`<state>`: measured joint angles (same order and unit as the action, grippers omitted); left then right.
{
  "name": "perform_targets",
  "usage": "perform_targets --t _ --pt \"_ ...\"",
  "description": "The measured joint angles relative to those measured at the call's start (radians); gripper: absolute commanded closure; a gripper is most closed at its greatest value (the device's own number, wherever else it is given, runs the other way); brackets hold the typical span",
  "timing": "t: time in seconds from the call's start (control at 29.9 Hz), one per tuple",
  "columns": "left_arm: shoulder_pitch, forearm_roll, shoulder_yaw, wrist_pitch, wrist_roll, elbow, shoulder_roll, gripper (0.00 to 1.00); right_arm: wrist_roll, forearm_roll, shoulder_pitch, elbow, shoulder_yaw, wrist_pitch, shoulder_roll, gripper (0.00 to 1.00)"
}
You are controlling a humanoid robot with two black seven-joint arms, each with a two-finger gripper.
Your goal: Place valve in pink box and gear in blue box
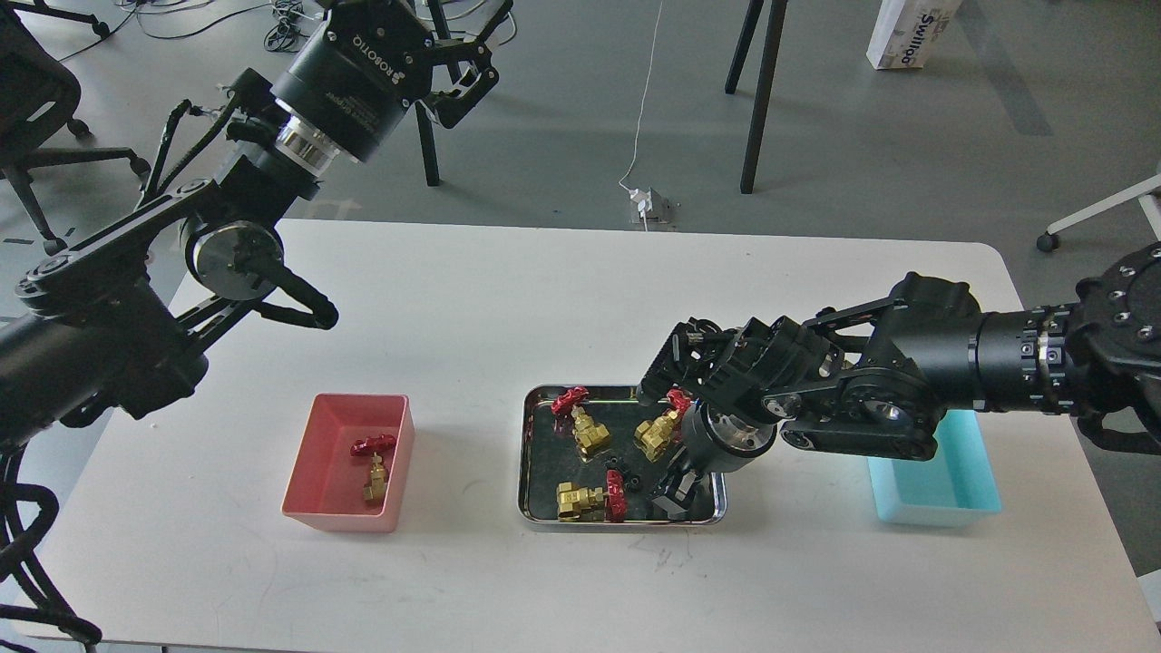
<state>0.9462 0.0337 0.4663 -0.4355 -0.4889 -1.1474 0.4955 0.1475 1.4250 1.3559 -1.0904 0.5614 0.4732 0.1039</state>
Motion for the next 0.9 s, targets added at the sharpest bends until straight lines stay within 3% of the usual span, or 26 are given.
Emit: perform_targets --t 0.9 --pt "-0.015 0.000 0.000 0.000 0.000 0.002 -0.003 0.01 0.000 0.000 -0.062 0.079 0.002 -0.005 -0.046 0.53"
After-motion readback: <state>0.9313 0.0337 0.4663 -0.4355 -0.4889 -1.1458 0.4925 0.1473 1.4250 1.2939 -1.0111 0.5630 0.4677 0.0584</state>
